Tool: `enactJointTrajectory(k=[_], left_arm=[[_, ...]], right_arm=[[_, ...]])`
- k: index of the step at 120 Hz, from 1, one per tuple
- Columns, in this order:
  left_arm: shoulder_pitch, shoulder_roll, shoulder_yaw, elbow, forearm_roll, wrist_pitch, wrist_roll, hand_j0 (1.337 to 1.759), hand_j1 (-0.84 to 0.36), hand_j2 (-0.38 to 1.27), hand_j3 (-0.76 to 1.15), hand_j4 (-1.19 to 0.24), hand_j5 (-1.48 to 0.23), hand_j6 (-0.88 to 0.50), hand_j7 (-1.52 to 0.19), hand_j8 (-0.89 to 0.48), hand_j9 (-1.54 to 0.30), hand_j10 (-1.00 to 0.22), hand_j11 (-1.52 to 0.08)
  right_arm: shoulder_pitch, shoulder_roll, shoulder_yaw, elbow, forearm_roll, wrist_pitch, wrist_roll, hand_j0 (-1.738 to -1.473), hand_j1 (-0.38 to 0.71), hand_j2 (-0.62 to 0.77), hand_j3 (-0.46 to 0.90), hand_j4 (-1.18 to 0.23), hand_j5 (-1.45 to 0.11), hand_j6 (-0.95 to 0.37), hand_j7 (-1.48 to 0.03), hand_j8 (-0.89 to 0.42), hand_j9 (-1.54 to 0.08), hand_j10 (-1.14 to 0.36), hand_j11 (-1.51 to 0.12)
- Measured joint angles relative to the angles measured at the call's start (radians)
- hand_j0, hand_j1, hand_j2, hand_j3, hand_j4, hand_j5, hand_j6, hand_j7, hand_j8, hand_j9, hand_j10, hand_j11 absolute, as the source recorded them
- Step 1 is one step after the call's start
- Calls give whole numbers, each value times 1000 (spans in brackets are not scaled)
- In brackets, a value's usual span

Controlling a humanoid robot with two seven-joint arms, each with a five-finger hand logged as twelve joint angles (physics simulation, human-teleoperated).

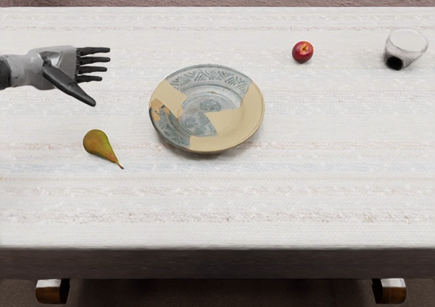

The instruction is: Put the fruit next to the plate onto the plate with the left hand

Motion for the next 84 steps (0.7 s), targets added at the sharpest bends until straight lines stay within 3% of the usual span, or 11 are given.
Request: enactJointTrajectory(k=[27,43,63,84], left_arm=[[-31,2,-1,-4,34,0,0,1658,349,1,0,-1,0,-1,0,0,0,0,0],[-89,-7,0,-5,172,0,0,1658,349,1,0,-1,0,-1,0,-1,0,0,0],[-112,-21,0,-14,342,0,1,1658,349,1,0,-2,0,-2,0,-2,0,-1,0],[-141,4,0,-79,500,0,-1,1658,349,0,0,-3,0,-3,0,-3,0,-2,0]], right_arm=[[-1,0,0,-1,0,0,0,-1658,-320,-5,0,-24,-31,-24,-31,-24,-31,-24,-31],[-1,0,1,0,0,0,-1,-1658,-320,-5,0,-24,-31,-24,-31,-24,-31,-24,-31],[-1,0,1,0,0,0,-1,-1658,-320,-5,0,-24,-31,-24,-31,-24,-31,-24,-31],[-1,0,1,0,0,0,0,-1658,-320,-5,0,-24,-31,-24,-31,-24,-31,-24,-31]])
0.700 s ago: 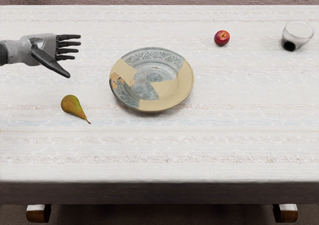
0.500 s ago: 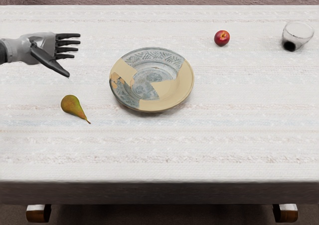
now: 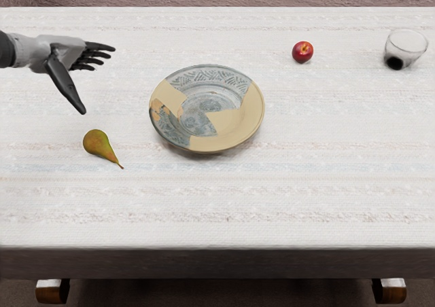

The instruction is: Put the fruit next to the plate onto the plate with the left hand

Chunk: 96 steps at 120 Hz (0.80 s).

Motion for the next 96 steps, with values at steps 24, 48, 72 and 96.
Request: enactJointTrajectory(k=[24,48,72,96], left_arm=[[-23,44,5,-169,131,0,-3,1658,349,1,0,-3,0,-4,0,-3,0,-2,0],[-24,69,12,-302,251,0,-19,1658,349,1,0,-3,0,-4,0,-4,0,-3,0],[-24,106,26,-390,382,0,-53,1658,349,0,0,-4,-1,-5,0,-4,0,-3,0],[-24,150,56,-469,476,0,-61,1658,349,1,0,-4,-1,-5,0,-5,0,-3,0]], right_arm=[[0,0,0,0,0,0,0,-1658,-320,-5,0,-24,-31,-24,-31,-24,-31,-24,-31],[0,0,0,0,0,0,0,-1658,-320,-5,0,-24,-31,-24,-31,-24,-31,-24,-31],[0,0,0,0,0,0,0,-1658,-320,-5,0,-24,-31,-24,-31,-24,-31,-24,-31],[0,0,0,0,0,0,0,-1658,-320,-5,0,-24,-31,-24,-31,-24,-31,-24,-31]])
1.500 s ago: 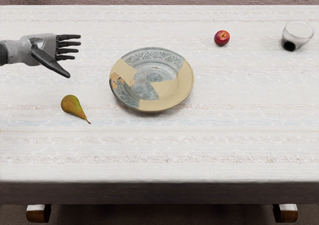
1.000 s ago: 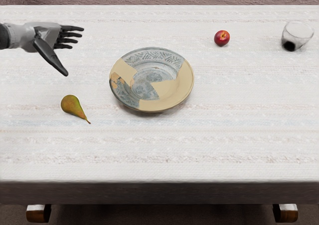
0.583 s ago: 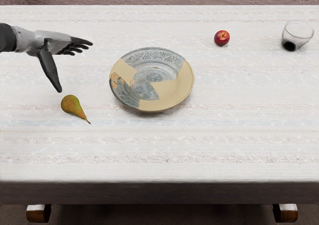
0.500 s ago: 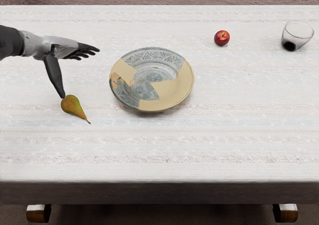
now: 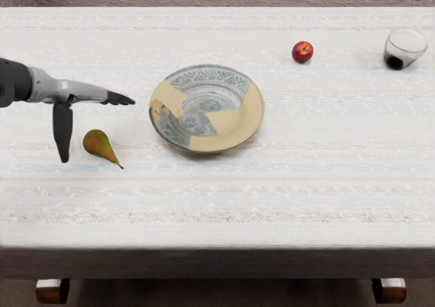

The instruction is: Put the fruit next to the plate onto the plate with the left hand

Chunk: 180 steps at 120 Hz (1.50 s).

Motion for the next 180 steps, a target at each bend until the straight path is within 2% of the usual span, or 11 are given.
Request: enactJointTrajectory(k=[36,64,114,152,180], left_arm=[[-65,-3,143,-31,32,0,0,1658,349,1,0,-4,-1,-6,0,-5,0,-4,0],[-80,-16,172,-27,60,20,0,1658,349,0,0,-4,-1,-5,0,-5,0,-4,0],[-78,-69,232,-31,174,191,-1,1658,344,2,0,-8,-7,-10,-6,-9,-6,-8,-6],[-83,-87,332,-39,217,316,0,1658,275,13,0,-66,-82,-67,-81,-67,-81,-66,-81],[-85,-100,359,-44,223,366,1,1658,189,28,0,-138,-175,-140,-175,-139,-175,-138,-175]], right_arm=[[0,0,0,0,0,0,0,-1658,-320,-5,0,-24,-31,-24,-31,-24,-31,-24,-31],[0,0,0,0,0,0,0,-1658,-320,-5,0,-24,-31,-24,-31,-24,-31,-24,-31],[0,0,0,0,0,0,0,-1658,-320,-5,0,-24,-31,-24,-31,-24,-31,-24,-31],[0,0,0,0,0,0,0,-1658,-320,-5,0,-24,-31,-24,-31,-24,-31,-24,-31],[0,0,0,0,0,0,0,-1658,-320,-5,0,-24,-31,-24,-31,-24,-31,-24,-31]])
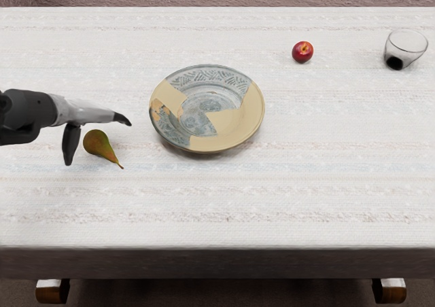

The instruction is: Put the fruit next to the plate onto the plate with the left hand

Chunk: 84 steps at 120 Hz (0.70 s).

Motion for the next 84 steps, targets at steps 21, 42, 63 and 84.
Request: enactJointTrajectory(k=[21,42,63,84], left_arm=[[9,-25,5,3,1,41,4,1658,145,36,0,-175,-223,-176,-223,-176,-223,-174,-223],[7,-32,44,7,1,112,6,1658,117,41,0,-198,-253,-199,-253,-199,-253,-197,-253],[9,-32,72,9,1,145,8,1658,89,46,0,-222,-284,-223,-284,-223,-284,-221,-284],[11,-31,93,8,1,173,8,1658,76,48,0,-233,-299,-234,-298,-233,-298,-232,-298]], right_arm=[[0,0,0,0,0,0,0,-1658,-320,-5,0,-24,-31,-24,-31,-24,-31,-24,-31],[0,0,0,0,0,0,0,-1658,-320,-5,0,-24,-31,-24,-31,-24,-31,-24,-31],[0,0,0,0,0,0,0,-1658,-320,-5,0,-24,-31,-24,-31,-24,-31,-24,-31],[0,0,0,0,0,0,0,-1658,-320,-5,0,-24,-31,-24,-31,-24,-31,-24,-31]])
